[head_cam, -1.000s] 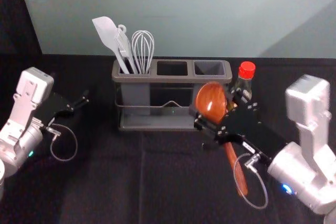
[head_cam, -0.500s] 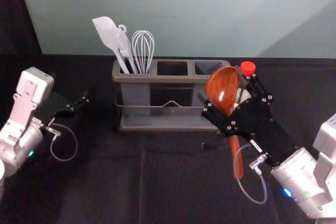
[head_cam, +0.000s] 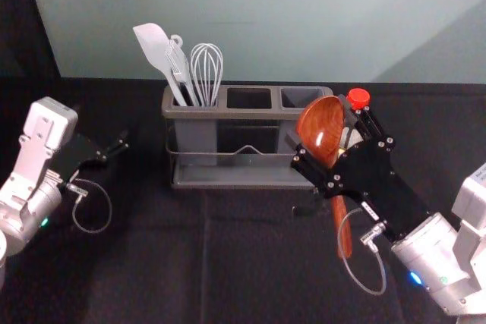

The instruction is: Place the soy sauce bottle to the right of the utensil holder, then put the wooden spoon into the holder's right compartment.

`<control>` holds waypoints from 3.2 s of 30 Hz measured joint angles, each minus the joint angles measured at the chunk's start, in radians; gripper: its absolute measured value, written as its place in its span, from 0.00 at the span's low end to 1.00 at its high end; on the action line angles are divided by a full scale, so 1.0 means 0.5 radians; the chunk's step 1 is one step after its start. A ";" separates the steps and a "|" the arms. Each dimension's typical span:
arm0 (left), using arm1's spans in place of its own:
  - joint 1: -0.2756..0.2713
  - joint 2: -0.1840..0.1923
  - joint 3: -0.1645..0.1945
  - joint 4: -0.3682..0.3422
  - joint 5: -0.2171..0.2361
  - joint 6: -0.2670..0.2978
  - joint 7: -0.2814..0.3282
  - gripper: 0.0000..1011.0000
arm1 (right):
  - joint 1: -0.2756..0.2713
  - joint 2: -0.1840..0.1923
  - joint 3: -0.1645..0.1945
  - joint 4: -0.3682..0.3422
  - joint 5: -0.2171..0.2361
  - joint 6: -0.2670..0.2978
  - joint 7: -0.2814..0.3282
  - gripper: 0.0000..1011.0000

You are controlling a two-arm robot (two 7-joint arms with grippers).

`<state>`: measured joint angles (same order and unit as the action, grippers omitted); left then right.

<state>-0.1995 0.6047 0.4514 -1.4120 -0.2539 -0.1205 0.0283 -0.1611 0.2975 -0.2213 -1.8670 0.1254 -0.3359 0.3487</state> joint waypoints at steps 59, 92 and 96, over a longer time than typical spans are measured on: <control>0.000 0.000 0.000 0.000 0.000 0.000 0.000 0.99 | 1.381 -0.302 -0.168 1.296 0.102 -0.409 0.151 0.83; 0.000 0.000 0.000 0.000 0.000 0.000 0.000 0.99 | 1.219 -0.389 -0.124 1.592 0.047 -0.675 0.181 0.83; 0.000 0.000 0.000 0.000 0.000 0.000 0.000 0.99 | 1.188 -0.385 -0.118 1.575 0.050 -0.675 0.184 0.83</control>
<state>-0.1995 0.6047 0.4514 -1.4120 -0.2539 -0.1205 0.0283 0.4327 0.1049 -0.2804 -1.0794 0.1503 -0.6732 0.4405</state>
